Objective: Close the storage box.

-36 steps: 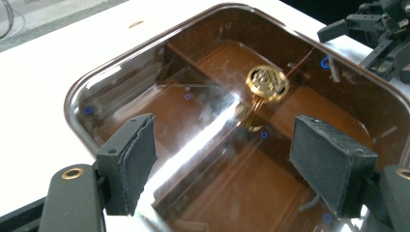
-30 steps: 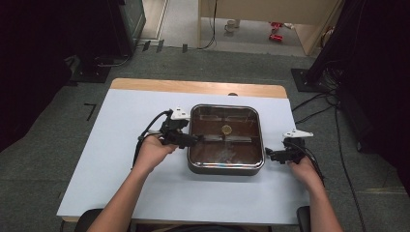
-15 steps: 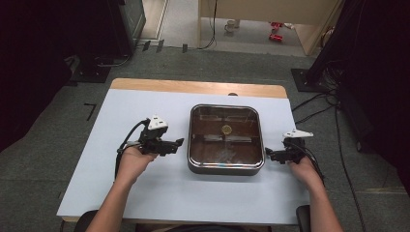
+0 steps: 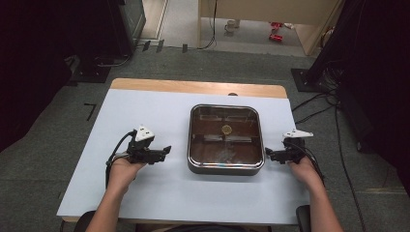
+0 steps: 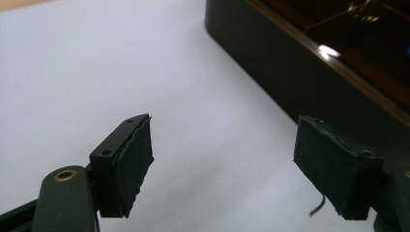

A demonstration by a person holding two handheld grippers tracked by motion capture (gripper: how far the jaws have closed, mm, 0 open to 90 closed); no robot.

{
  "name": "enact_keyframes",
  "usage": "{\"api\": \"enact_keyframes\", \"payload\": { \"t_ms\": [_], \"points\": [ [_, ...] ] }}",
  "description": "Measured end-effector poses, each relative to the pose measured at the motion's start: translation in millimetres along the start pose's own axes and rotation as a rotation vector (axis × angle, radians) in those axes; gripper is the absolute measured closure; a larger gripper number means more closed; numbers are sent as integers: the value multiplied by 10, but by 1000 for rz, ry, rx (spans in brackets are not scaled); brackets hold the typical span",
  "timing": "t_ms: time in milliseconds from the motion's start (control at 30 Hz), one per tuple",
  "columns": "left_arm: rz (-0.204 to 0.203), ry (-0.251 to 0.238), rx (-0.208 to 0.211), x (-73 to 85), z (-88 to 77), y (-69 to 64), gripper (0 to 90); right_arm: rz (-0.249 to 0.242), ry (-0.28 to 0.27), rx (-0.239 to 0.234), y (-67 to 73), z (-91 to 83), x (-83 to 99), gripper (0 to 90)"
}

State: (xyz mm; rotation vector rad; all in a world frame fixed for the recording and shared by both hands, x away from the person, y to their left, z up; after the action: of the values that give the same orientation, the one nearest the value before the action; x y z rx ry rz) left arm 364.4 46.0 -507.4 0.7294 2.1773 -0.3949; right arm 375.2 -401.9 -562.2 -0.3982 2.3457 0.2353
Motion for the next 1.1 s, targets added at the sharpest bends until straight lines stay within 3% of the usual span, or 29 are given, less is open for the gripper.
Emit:
{"api": "enact_keyframes", "payload": {
  "t_ms": [167,333,533,567,667,800,1100],
  "points": [
    [-20,38,-15,144,76,-12,215,-1,0,0,0,0,1,0],
    [-2,29,-8,200,70,-110,211,-1,0,0,0,0,0,0],
    [16,118,-6,377,208,-171,211,-2,0,0,0,0,0,0],
    [36,109,-5,378,212,-177,206,-2,-1,0,0,0,0,0],
    [28,105,-7,378,218,-176,198,-2,0,0,0,0,0,0],
    [71,94,-17,407,233,-207,156,-2,0,0,0,0,0,0],
    [48,69,-34,412,241,-217,146,-2,0,0,0,0,0,0]
  ]
}}
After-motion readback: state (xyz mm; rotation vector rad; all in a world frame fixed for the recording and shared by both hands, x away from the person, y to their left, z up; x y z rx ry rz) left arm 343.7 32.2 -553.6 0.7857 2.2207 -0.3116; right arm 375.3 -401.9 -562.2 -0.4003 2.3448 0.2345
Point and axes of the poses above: each handheld gripper's, and its own axes: z roughly forward along the jaws, x roughly out of its underside, y roughly to its left, the point moved 8 cm from there along z, roughly forward along the jaws, and after that the axes turned 2 degrees about z, right-handed, at the moved point
